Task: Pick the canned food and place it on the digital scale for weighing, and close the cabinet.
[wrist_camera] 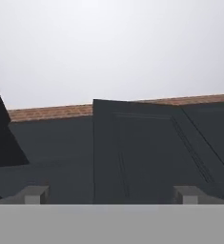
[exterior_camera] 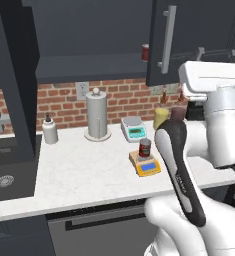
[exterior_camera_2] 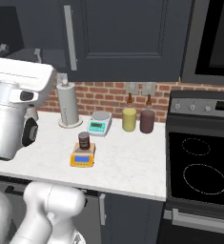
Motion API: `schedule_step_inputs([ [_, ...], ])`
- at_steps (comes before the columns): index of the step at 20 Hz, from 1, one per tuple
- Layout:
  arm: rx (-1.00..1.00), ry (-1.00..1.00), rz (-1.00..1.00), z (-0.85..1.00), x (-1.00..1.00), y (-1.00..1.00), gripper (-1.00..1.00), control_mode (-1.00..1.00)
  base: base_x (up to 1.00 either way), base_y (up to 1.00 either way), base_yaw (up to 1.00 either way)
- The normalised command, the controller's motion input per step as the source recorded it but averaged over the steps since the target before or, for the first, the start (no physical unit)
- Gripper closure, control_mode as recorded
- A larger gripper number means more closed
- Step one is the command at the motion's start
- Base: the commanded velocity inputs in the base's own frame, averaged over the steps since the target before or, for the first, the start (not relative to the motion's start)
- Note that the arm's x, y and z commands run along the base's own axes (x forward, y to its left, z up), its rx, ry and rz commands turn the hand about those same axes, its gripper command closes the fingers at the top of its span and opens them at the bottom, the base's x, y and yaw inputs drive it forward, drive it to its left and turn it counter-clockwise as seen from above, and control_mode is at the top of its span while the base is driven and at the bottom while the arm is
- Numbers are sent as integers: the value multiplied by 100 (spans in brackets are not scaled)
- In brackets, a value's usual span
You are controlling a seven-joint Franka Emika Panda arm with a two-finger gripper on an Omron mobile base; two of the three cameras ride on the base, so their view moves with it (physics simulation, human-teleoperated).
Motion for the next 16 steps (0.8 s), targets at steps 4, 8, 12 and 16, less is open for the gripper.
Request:
schedule_step_inputs([
  [4, 37, 7, 0, 0, -99, 76, -100, -100, 0, 0, 0],
  [8, 36, 8, 0, 0, -98, 88, -100, -100, 0, 0, 0],
  [12, 22, 8, 3, 0, -71, 100, -100, -100, 0, 0, 0],
  [16, -1, 0, 5, 0, -51, 100, -100, -100, 0, 0, 0],
])
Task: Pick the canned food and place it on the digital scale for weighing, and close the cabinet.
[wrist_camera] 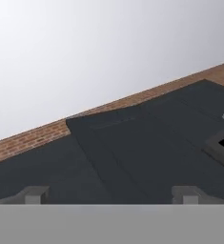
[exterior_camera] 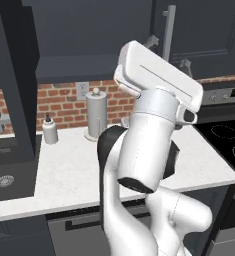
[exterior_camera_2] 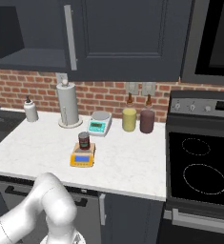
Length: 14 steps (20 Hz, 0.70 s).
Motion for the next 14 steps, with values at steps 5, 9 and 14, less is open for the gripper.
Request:
schedule_step_inputs([
  [5, -18, 3, 3, 0, -68, 99, -100, -100, 0, 0, 0],
  [9, -32, 18, 0, -6, -63, 100, -100, -100, 0, 0, 0],
  [14, -34, 20, 0, -35, -52, 100, -100, -100, 0, 0, 0],
])
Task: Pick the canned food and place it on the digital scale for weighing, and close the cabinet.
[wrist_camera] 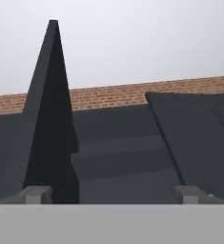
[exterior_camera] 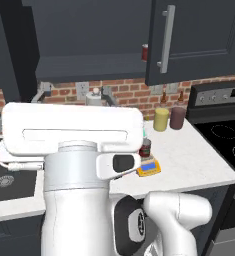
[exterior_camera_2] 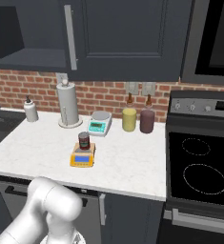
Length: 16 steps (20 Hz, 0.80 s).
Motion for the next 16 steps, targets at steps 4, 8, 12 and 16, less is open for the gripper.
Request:
schedule_step_inputs([
  [4, -20, 22, 0, -49, -27, 96, -100, -100, 0, 0, 0],
  [8, -2, 19, -1, -30, -4, 46, -100, -100, 0, 0, 0],
  [12, 0, 19, -4, -26, 0, 15, -100, -100, 0, 0, 0],
  [16, 0, 20, -7, -42, 6, 10, -100, -100, 0, 0, 0],
])
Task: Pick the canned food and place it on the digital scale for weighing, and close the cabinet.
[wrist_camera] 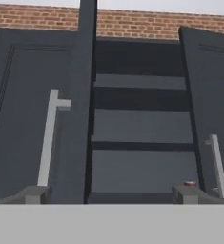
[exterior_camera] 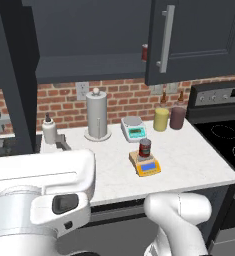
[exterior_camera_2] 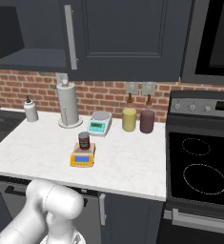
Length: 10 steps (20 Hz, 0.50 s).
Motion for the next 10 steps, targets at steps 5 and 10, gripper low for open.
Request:
schedule_step_inputs([
  [5, 0, 20, -7, -39, 20, 2, -100, -100, 0, 0, 0],
  [10, 0, 16, -1, -15, 33, 1, -100, -100, 0, 0, 0],
])
